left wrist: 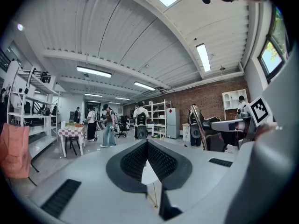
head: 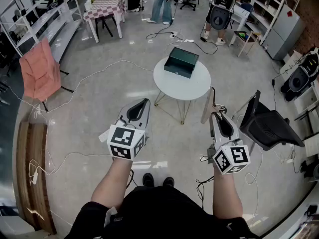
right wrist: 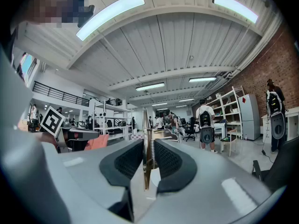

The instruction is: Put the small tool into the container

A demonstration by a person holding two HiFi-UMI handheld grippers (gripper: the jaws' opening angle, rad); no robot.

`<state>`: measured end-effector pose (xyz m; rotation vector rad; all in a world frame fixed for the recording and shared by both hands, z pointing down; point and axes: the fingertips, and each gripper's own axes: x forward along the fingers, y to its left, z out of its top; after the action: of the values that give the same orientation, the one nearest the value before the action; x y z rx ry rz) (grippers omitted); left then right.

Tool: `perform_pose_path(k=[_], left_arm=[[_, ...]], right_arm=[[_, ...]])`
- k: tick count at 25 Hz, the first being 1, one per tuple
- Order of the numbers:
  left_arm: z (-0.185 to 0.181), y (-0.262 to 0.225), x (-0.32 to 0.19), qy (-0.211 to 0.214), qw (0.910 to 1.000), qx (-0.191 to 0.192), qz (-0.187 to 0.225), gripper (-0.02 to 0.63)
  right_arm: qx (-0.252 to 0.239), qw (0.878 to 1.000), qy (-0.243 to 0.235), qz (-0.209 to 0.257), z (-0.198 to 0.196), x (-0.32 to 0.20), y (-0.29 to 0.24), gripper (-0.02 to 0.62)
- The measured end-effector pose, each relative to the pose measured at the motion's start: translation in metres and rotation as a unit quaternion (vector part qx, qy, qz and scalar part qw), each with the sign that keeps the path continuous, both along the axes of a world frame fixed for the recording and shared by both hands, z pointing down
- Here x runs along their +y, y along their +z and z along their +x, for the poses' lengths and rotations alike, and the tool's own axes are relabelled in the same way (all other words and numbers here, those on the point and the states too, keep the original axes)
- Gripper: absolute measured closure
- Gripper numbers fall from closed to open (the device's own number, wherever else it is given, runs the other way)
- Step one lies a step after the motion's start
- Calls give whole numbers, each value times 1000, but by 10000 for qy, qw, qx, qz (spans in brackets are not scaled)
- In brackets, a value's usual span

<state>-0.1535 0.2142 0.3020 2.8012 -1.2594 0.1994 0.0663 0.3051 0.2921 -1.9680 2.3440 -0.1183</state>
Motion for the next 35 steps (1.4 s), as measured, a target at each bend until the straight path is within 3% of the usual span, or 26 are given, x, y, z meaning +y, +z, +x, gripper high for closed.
perform_pose_path(k=[10,23,35], left_arm=[[11,2,11,45,10000,-41,1,603],[43,9,34,51,10000,-35,-31,603],[76,25,-31,180,9997,26,-132,603]], right_arm=[[-199,9997,-133,-20,3,11,1,503],[-274,9993,-234,-104,35,33,7,502],[-347,9986,-263,-289,55,-23,25,503]])
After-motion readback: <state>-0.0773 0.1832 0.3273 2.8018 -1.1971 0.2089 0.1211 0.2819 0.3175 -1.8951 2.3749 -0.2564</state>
